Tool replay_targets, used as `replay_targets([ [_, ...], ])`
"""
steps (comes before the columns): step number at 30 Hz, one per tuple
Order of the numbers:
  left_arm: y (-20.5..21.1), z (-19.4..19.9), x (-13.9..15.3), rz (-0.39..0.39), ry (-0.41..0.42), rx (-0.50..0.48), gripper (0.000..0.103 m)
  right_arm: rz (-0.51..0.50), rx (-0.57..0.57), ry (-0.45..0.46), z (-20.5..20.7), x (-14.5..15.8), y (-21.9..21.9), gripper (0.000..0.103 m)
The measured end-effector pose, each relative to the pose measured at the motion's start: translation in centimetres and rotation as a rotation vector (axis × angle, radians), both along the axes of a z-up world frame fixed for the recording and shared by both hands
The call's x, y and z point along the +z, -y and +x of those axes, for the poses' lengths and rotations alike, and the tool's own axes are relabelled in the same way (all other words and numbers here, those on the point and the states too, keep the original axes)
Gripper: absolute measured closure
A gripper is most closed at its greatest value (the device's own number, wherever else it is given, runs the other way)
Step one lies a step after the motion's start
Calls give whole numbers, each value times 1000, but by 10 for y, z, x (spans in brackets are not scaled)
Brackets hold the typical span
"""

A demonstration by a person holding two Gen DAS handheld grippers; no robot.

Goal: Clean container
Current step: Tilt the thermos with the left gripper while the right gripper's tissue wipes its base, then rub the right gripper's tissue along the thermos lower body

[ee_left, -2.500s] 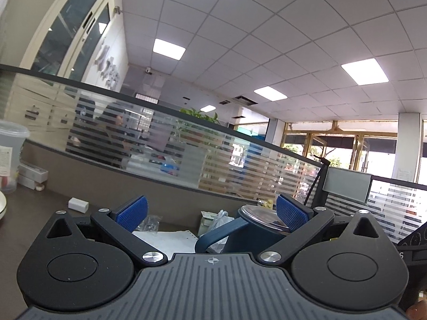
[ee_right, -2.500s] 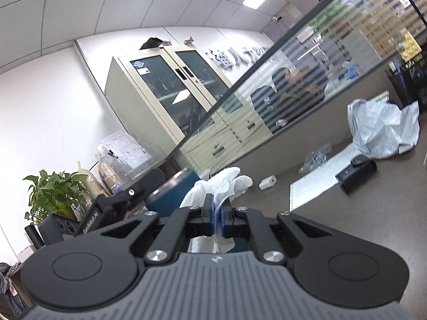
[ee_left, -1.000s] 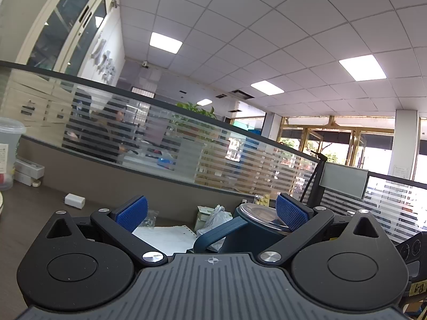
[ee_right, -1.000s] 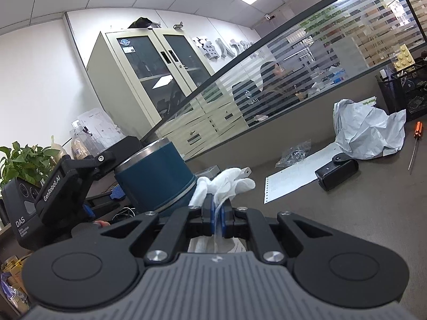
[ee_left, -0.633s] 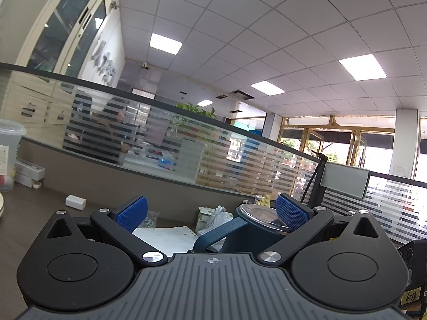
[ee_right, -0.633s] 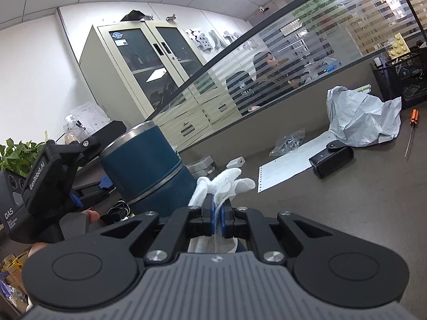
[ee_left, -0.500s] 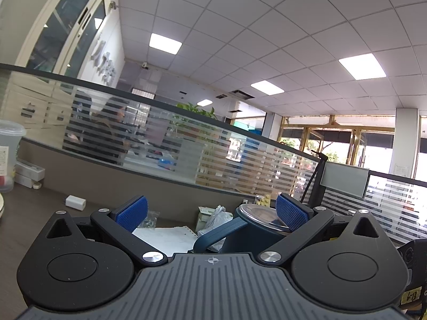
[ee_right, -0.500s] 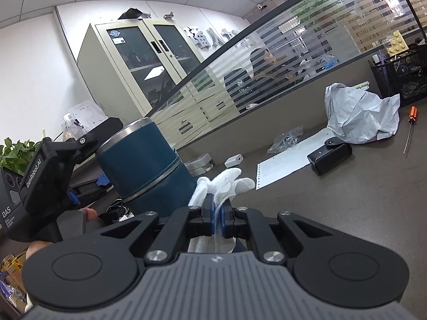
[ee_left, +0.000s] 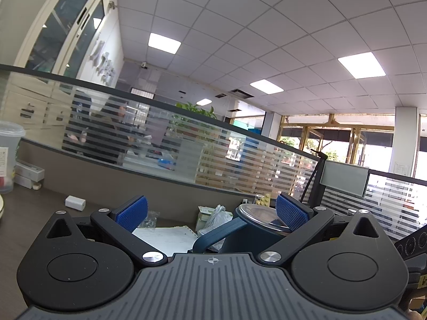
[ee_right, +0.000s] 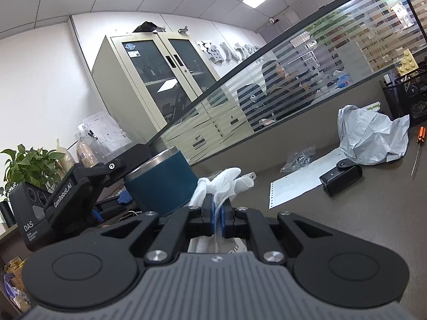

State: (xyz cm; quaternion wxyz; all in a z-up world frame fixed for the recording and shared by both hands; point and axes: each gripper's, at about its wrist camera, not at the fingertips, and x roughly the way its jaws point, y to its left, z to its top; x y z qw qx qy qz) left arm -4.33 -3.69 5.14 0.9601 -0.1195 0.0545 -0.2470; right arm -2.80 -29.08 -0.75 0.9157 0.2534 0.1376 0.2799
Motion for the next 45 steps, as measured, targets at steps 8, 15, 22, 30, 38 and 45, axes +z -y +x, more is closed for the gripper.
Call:
replay_targets([
  [8, 1, 0, 0, 6, 2, 3, 0, -40, -12, -11, 2, -6, -5, 95],
  [15, 4, -3, -3, 11, 6, 6, 0, -56, -15, -48, 7, -15, -6, 95],
  [22, 5, -3, -2, 12, 6, 6, 0, -73, -17, -69, 9, -21, -8, 95],
  [30, 7, -3, -2, 14, 6, 7, 0, -86, -21, -100, 13, -28, -9, 95],
  [38, 7, -3, -1, 16, 6, 5, 0, -77, -22, -85, 7, -22, -8, 94],
  [45, 5, -2, 0, 16, 6, 2, 0, -45, -21, -36, 0, -9, -5, 94],
])
